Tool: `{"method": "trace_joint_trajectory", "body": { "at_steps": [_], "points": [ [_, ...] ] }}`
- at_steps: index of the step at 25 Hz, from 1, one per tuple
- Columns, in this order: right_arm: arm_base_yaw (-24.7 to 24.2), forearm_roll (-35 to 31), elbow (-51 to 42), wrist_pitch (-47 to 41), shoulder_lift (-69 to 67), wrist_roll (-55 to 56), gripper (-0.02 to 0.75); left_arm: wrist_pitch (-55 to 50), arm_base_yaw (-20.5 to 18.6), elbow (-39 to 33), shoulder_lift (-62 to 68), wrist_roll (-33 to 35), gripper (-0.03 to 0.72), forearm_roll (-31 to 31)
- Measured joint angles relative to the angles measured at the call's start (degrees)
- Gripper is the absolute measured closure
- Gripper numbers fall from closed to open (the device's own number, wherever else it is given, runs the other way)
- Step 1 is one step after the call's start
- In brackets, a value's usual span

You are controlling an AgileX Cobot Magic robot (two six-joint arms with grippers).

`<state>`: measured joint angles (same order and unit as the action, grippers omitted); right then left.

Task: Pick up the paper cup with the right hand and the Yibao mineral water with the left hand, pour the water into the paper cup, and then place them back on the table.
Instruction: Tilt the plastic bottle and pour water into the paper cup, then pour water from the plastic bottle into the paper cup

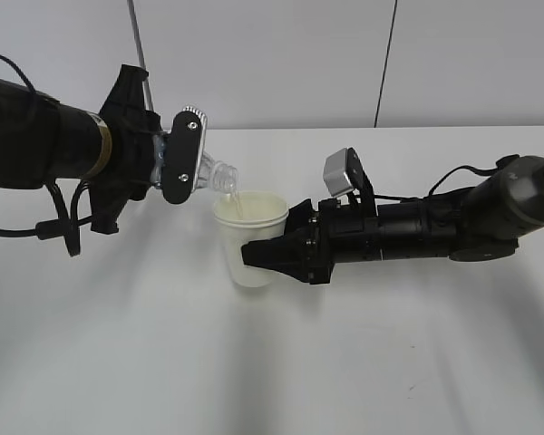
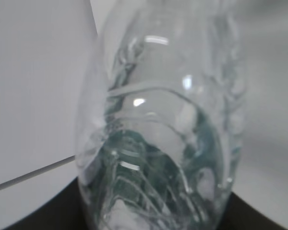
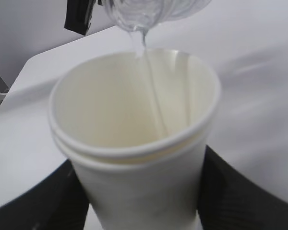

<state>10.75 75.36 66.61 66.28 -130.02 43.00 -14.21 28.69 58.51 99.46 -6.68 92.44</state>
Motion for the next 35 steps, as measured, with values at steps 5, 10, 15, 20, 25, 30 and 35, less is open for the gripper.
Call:
{"method": "trace_joint_trajectory", "body": {
  "at_steps": [5,10,15,20,25,30,35],
  "points": [
    [0.0,0.0,0.0,0.0,0.0,0.0,0.259,0.0,0.0,0.0,0.0,0.0,0.359,0.3],
    [0.0,0.0,0.0,0.0,0.0,0.0,0.259,0.0,0.0,0.0,0.0,0.0,0.359,0.3],
    [0.0,0.0,0.0,0.0,0.0,0.0,0.259,-0.1,0.0,0.0,0.0,0.0,0.359,0.3],
    [0.0,0.0,0.0,0.0,0.0,0.0,0.259,-0.1,0.0,0.0,0.0,0.0,0.359,0.4],
    [0.0,0.1,0.0,0.0,0.0,0.1,0.259,-0.2,0.0,0.0,0.0,0.0,0.359,0.8],
    [0.0,0.2,0.0,0.0,0.0,0.1,0.259,-0.2,0.0,0.0,0.0,0.0,0.359,1.0],
    [0.0,0.2,0.0,0.0,0.0,0.1,0.259,-0.2,0.0,0.0,0.0,0.0,0.359,1.0]
  ]
}}
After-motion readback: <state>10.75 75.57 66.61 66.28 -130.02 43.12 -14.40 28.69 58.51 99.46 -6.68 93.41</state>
